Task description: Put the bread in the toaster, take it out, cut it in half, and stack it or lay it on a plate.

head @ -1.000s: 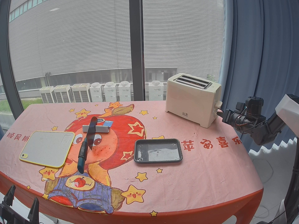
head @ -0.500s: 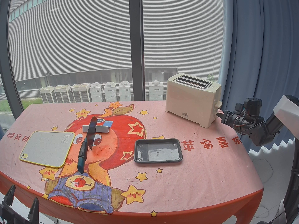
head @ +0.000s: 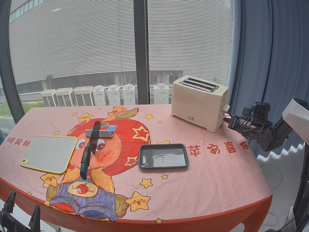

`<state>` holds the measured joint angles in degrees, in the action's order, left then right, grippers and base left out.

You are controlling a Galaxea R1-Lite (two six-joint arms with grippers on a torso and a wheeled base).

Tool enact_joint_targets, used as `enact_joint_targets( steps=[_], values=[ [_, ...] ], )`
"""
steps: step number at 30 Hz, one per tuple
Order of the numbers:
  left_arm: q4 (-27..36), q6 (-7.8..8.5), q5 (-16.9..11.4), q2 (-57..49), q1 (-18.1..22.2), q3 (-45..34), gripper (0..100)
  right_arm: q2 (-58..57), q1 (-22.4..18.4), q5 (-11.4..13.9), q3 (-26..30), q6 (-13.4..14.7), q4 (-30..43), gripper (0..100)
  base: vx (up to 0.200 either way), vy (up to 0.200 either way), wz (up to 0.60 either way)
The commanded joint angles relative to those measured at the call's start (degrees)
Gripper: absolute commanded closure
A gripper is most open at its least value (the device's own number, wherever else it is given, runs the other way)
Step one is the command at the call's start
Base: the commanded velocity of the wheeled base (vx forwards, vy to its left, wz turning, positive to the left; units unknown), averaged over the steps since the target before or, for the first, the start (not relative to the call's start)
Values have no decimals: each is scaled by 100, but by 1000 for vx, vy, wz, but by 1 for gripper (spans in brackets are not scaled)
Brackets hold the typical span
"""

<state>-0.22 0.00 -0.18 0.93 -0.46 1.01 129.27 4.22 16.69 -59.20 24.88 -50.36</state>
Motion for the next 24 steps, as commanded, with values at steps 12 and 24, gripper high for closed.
enact_joint_targets(
  steps=[12,24],
  values=[
    [-4,0,9,-93,2,-101,0,-16,9,-8,-4,-1,-27,100,0,0,0],
    [-4,0,1,-93,2,-101,0,72,9,-25,-92,-10,-53,100,0,0,0]
  ],
)
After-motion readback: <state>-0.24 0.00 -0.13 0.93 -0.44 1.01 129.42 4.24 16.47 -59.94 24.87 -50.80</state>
